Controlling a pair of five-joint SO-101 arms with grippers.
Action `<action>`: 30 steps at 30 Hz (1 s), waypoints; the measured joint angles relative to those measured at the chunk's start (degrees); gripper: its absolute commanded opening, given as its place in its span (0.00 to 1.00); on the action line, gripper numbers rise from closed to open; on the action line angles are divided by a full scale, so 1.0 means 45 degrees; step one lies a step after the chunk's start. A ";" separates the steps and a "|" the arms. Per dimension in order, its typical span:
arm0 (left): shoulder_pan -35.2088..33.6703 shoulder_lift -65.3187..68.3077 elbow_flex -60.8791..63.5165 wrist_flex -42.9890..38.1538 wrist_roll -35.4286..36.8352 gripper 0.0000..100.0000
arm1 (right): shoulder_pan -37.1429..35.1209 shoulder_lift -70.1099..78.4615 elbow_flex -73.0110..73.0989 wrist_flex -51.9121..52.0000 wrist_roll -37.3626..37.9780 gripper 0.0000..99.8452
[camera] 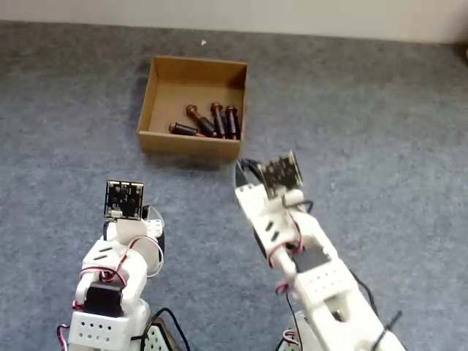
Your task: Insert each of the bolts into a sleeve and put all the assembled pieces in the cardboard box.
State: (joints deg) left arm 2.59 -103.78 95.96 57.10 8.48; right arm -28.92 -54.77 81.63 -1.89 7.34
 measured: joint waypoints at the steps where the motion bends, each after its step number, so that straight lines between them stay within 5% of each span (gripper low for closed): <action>1: 0.0000 0.0000 0.0000 0.0000 0.0000 0.01 | 0.0000 -0.0684 0.0508 0.0156 0.0000 0.01; 17: 0.0000 0.0000 0.0000 0.0000 0.0000 0.01 | 0.0078 -1.0628 0.3165 0.6115 0.0000 0.01; 24: 0.0000 0.0000 0.0000 0.0098 0.0000 0.01 | 0.0059 -1.0862 0.3165 0.9358 0.0000 0.01; 30: 0.0000 0.0000 0.0000 0.2344 0.0000 0.01 | 0.0059 -1.0999 0.3165 1.3011 0.0000 0.01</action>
State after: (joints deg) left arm 2.59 -103.78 95.96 67.65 8.48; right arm -28.66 -104.26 95.87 56.66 7.34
